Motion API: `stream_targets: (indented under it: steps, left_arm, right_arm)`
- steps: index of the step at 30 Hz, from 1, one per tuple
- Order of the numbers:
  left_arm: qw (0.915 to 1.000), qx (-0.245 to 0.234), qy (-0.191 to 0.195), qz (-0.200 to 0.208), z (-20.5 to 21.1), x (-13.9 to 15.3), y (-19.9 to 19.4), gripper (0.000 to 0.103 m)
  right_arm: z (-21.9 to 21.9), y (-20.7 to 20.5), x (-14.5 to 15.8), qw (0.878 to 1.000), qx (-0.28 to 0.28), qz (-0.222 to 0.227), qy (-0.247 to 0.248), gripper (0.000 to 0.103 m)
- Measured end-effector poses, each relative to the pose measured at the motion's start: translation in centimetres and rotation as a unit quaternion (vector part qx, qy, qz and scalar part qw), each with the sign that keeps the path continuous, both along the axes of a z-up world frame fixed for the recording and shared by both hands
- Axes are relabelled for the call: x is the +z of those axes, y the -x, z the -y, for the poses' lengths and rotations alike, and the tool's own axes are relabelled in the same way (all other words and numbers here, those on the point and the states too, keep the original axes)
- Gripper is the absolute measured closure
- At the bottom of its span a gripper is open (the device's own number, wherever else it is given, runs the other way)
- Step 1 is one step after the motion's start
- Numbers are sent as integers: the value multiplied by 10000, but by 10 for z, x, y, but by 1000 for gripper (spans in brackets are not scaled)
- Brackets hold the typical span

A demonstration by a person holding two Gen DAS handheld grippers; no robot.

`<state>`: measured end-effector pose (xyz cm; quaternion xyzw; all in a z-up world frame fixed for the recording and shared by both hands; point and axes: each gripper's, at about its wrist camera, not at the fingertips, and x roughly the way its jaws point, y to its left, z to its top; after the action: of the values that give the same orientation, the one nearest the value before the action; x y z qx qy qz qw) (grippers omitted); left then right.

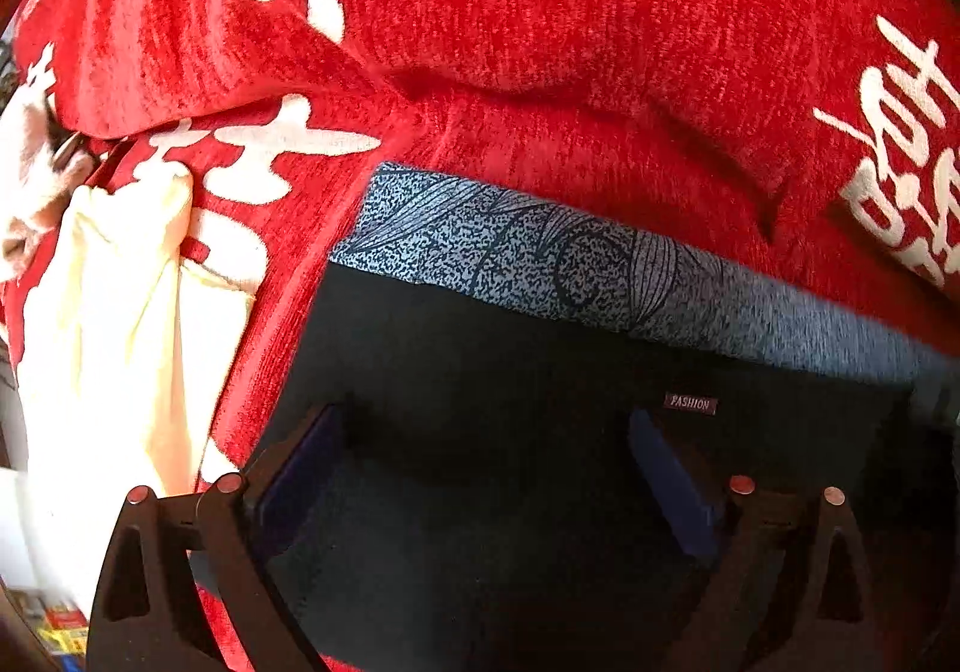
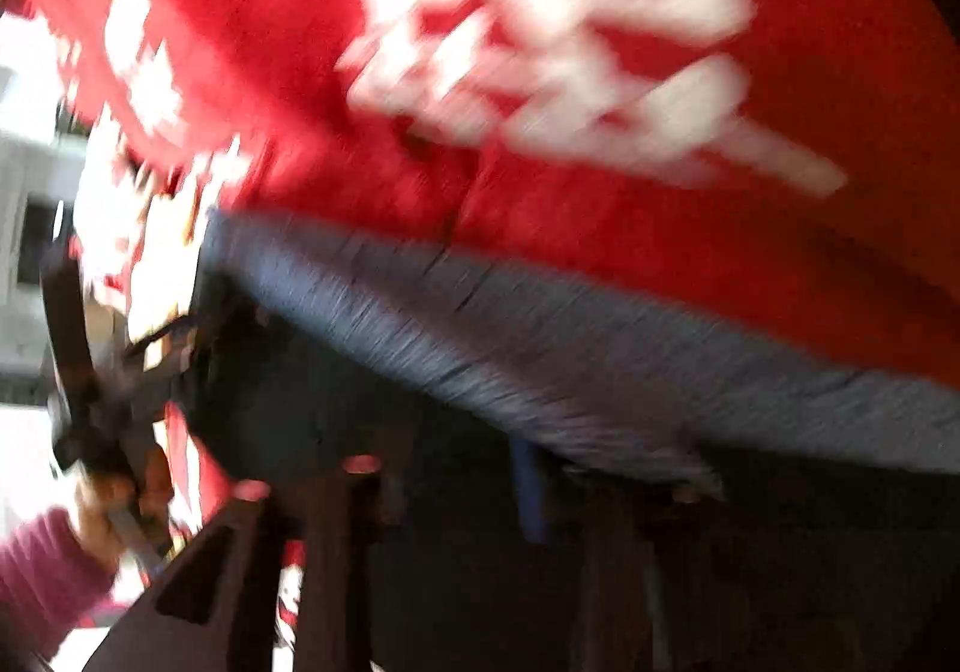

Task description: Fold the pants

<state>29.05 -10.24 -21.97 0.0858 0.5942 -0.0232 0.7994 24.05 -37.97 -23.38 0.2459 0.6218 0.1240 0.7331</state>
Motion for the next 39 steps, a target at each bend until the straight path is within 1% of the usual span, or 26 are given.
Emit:
stream_targets:
  steps: [2,3,4,6,7,8,10,13,16,18,20,22,23,25,27,29,30,32,35,37,39]
  left_arm:
    - [9999,-56,-111,-72,3,8,7,6]
    - [9998,-120,-126,-80,5,15,13,6]
    - [9997,-204,-94,-66,10,24,23,6]
    - [9992,-381,-10,-76,21,39,42,6]
    - [9985,-525,1,-131,32,45,58,6]
    - [9979,-624,4,-165,38,47,66,6]
    - [9954,-917,35,-279,60,51,91,6]
    - [9901,-1297,164,-510,94,51,127,6]
    - [9818,-1701,372,-756,131,51,157,6]
    - [9746,-2039,513,-766,152,53,175,6]
    - [9654,-2372,739,-787,175,54,190,6]
    - [9575,-2594,930,-855,199,51,202,6]
    - [9545,-2658,1013,-899,206,48,205,6]
    - [9469,-2790,1272,-967,229,48,221,6]
    - [9424,-2894,1327,-1022,244,45,230,6]
    - [9377,-3020,1383,-1019,259,44,240,6]
    - [9361,-3066,1406,-999,263,41,242,6]
    - [9348,-3079,1424,-1048,274,34,246,6]
    - [9328,-3107,1412,-1157,284,26,257,6]
    - [9317,-3157,1374,-1161,292,21,263,6]
    - [9311,-3136,1385,-1248,297,15,266,6]
  right_arm:
    - [30,4,9,9974,-582,42,-419,80]
    - [40,10,15,9961,-737,82,-483,78]
    - [46,17,22,9959,-768,129,-456,77]
    - [58,40,44,9967,-736,302,-142,65]
    - [67,51,50,9966,-759,329,-60,51]
    - [77,72,58,9956,-858,366,-67,46]
    - [88,110,68,9938,-1058,323,-130,46]
    - [107,164,75,9914,-1294,169,134,46]
    - [131,234,77,9858,-1654,-53,280,46]
    - [143,285,73,9771,-2100,-267,208,46]
    - [149,332,69,9667,-2514,-434,214,46]
    - [156,377,69,9566,-2872,-442,212,46]
    - [156,403,64,9478,-3150,-470,163,46]
    - [159,441,56,9327,-3564,-553,44,46]
    - [158,479,47,9153,-3990,-559,4,46]
    - [158,505,34,9032,-4253,-528,-231,46]
    - [159,513,26,8997,-4315,-545,-374,46]
    - [157,518,8,8996,-4274,-608,-655,46]
    - [154,519,-8,9017,-4172,-608,-954,46]
    - [156,524,-10,9024,-4128,-472,-1142,44]
    - [162,528,-15,8991,-4073,-276,-1581,44]
